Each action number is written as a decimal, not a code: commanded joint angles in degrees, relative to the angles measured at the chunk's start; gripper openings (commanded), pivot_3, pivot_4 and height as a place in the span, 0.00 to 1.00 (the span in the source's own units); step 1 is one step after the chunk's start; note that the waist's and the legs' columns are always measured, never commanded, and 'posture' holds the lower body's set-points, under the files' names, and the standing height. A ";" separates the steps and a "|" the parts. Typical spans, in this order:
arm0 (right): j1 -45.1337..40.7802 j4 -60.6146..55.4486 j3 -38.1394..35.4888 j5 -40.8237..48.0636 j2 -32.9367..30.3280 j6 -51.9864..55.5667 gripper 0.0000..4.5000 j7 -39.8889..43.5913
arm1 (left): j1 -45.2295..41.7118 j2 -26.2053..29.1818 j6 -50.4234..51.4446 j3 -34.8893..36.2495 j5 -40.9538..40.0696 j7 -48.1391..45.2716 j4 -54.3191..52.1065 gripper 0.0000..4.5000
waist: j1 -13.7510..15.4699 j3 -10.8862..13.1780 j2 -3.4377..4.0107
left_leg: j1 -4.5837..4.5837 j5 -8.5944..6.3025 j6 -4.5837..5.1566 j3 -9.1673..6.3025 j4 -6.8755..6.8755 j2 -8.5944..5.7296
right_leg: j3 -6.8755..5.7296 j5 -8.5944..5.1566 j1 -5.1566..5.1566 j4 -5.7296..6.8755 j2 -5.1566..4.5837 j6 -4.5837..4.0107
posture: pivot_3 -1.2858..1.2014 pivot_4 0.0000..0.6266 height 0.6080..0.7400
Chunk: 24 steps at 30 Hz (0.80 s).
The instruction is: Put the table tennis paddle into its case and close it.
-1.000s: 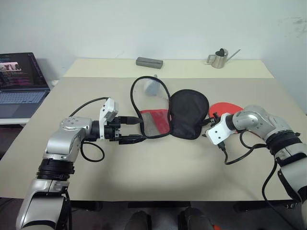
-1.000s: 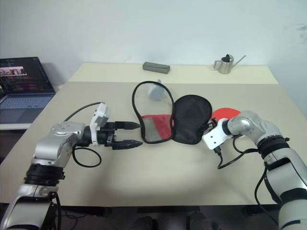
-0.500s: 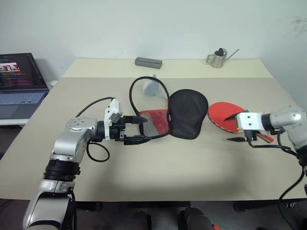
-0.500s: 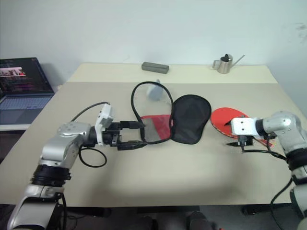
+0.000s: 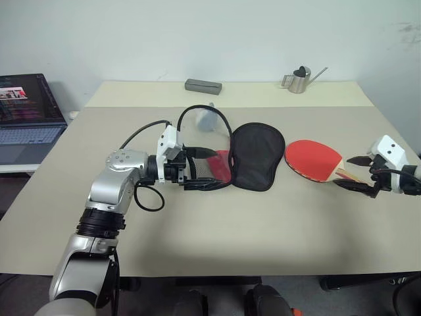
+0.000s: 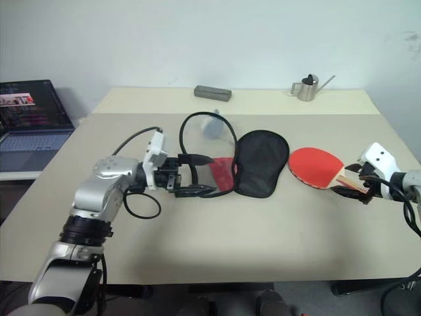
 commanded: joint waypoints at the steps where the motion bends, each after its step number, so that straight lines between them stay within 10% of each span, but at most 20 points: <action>1: -2.03 5.91 -1.17 -1.57 -2.07 -1.72 0.99 -1.14 | -1.96 0.21 -1.26 0.35 0.08 -0.99 0.16 1.00 | 0.00 0.00 0.00 | 0.00 0.00 0.00 0.00 0.00 0.00 | 0.00 0.00 0.00 -0.01 0.01 0.00 | 0.52 0.24 1.00; 24: -21.44 40.21 7.80 -13.41 6.35 -14.17 0.99 -3.00 | -2.33 1.58 -1.72 1.39 0.54 -0.90 1.61 1.00 | -0.44 0.00 0.01 | 0.07 0.03 -0.05 0.11 -0.02 0.07 | 0.12 0.00 0.00 0.01 0.12 -0.01 | 0.52 0.24 1.00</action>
